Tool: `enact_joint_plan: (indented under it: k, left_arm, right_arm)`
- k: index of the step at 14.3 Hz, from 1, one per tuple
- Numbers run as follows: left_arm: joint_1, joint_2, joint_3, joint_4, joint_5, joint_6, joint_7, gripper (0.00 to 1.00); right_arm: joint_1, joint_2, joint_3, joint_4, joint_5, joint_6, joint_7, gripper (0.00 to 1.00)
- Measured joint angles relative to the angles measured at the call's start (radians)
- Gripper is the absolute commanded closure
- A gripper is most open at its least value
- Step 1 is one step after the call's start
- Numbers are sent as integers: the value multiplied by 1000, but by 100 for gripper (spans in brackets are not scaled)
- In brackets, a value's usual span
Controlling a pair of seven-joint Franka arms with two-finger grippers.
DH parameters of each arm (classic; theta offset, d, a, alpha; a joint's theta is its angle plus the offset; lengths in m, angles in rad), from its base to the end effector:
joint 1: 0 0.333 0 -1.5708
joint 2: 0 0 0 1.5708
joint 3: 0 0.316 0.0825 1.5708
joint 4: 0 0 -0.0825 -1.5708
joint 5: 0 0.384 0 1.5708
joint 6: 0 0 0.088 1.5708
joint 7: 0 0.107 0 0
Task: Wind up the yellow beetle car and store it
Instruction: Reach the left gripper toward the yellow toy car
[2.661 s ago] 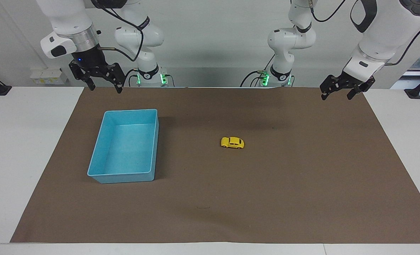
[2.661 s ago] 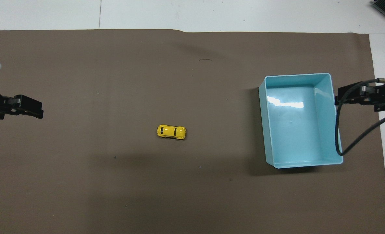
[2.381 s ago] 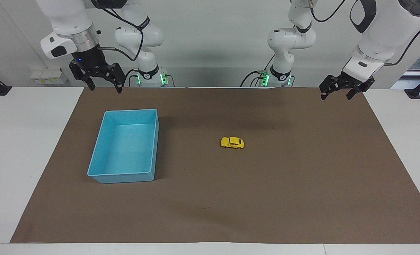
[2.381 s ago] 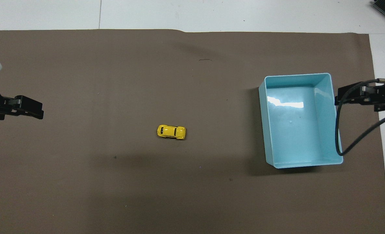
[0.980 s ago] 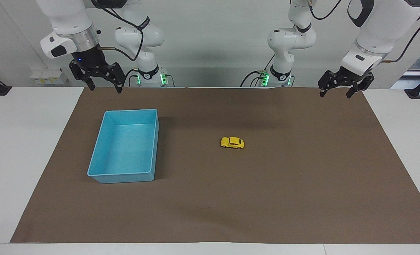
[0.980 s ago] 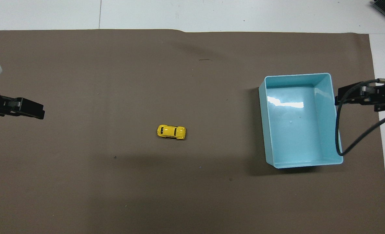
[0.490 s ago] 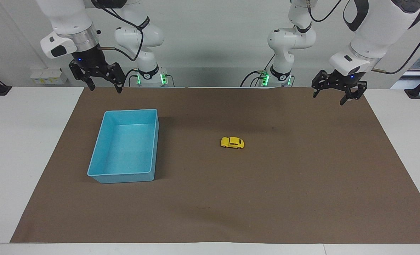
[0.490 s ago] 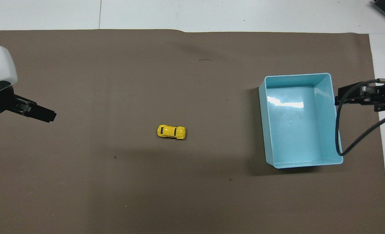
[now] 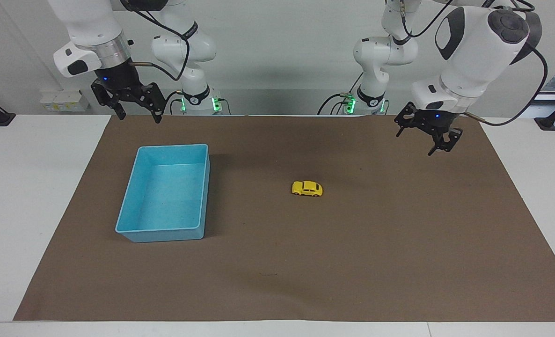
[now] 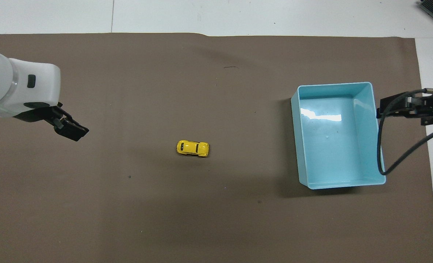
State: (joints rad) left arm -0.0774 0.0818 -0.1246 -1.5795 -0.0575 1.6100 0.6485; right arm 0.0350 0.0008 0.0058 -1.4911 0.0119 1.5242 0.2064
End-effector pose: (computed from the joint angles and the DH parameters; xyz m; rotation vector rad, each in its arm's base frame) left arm 0.5677 -0.1196 0.5779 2.7936 -1.2587 -0.0528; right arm 0.5500 0.0238 0.6573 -3.1148 0.2573 -0.0478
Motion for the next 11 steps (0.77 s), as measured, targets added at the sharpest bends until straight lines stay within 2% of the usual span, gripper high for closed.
enact_joint_plan:
  k: [4, 11]
  left_arm:
    - [-55, 54, 0, -16, 0, 49, 132, 0]
    - [-165, 167, -1, -82, 0, 247, 286, 0]
  right_arm:
    - [0, 0, 0, 0, 0, 0, 0, 0]
    - [0, 0, 0, 0, 0, 0, 0, 0]
